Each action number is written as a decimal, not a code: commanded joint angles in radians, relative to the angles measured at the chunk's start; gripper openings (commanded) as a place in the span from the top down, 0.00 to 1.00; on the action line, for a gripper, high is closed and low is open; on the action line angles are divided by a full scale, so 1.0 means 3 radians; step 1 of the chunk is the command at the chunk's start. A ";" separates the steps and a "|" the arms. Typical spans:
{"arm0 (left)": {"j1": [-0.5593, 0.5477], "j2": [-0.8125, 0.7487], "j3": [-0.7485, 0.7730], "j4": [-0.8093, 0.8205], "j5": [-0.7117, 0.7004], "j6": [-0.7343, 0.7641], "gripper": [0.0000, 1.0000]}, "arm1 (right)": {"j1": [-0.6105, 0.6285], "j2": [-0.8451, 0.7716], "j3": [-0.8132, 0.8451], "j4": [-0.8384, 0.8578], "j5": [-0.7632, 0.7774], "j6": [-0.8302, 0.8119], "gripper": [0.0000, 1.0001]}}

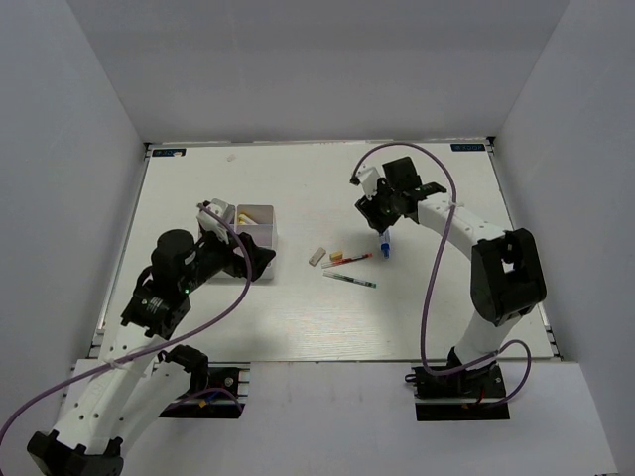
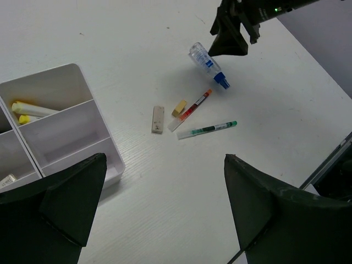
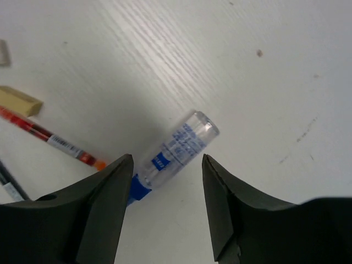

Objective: Sort the stationery into containers
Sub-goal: Pick up the stationery from the center of the board.

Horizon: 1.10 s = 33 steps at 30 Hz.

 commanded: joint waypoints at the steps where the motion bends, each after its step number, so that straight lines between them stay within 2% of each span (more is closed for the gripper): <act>1: 0.0018 -0.0081 -0.0012 -0.0002 0.0104 0.0029 0.03 | -0.0003 0.0106 0.0210 0.0229 0.0645 0.0506 0.40; 5: 0.0018 -0.0152 -0.0012 -0.0002 0.0104 0.0029 0.03 | -0.0034 0.0448 0.0649 0.0000 0.0983 0.0804 0.37; 10: 0.0018 -0.0183 -0.0012 -0.0002 0.0104 0.0029 0.03 | -0.0039 0.0791 0.0926 -0.0297 0.0912 0.1075 0.34; 19: 0.0018 -0.0214 -0.0012 -0.0002 0.0104 -0.0002 0.03 | -0.0090 0.0766 0.0743 -0.0349 0.0927 0.1310 0.35; 23: 0.0018 -0.0245 -0.0012 -0.0002 0.0104 -0.0002 0.03 | -0.0131 0.0797 0.0676 -0.0415 0.0734 0.1326 0.35; 32: 0.0018 -0.0275 -0.0012 -0.0002 0.0073 -0.0002 0.03 | -0.0183 0.1073 0.0885 -0.0553 0.0569 0.1433 0.41; 33: 0.0018 -0.0275 -0.0012 -0.0002 0.0073 -0.0002 0.03 | -0.0183 0.1083 0.0901 -0.0569 0.0433 0.1428 0.42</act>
